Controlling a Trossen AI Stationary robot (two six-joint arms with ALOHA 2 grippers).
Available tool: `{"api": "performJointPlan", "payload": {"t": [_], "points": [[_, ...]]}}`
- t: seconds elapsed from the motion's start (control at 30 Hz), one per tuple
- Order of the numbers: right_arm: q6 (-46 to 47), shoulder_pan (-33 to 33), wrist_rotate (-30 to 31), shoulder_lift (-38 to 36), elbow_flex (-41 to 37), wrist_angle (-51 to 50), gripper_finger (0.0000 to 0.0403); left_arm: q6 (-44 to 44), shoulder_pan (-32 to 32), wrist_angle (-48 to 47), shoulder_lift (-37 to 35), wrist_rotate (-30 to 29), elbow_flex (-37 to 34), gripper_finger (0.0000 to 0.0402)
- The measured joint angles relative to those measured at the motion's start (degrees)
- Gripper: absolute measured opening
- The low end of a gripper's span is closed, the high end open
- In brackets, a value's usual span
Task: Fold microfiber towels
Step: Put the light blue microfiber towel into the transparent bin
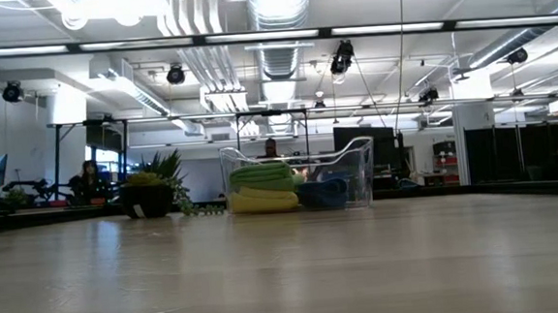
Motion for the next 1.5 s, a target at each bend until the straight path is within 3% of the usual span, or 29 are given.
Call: {"api": "performJointPlan", "payload": {"t": [0.13,0.53,1.0,1.5], "points": [[-0.4,0.0,-4.5,-0.7,0.0,2.4,0.0009,-0.1,0.0,-1.1,2.1,6.0,1.1,0.0391],[-1.0,0.0,-7.5,-0.8,0.0,5.4,0.0009,-1.9,0.0,-0.4,5.0,16.0,3.3,0.0390],[-4.2,-1.7,-7.5,-0.8,0.0,10.5,0.0009,-5.0,-0.1,-0.6,7.6,20.9,3.8,0.0390],[-5.1,-2.5,-7.5,-0.8,0.0,11.1,0.0009,-5.0,-0.2,0.6,11.0,22.4,4.9,0.0390]]}}
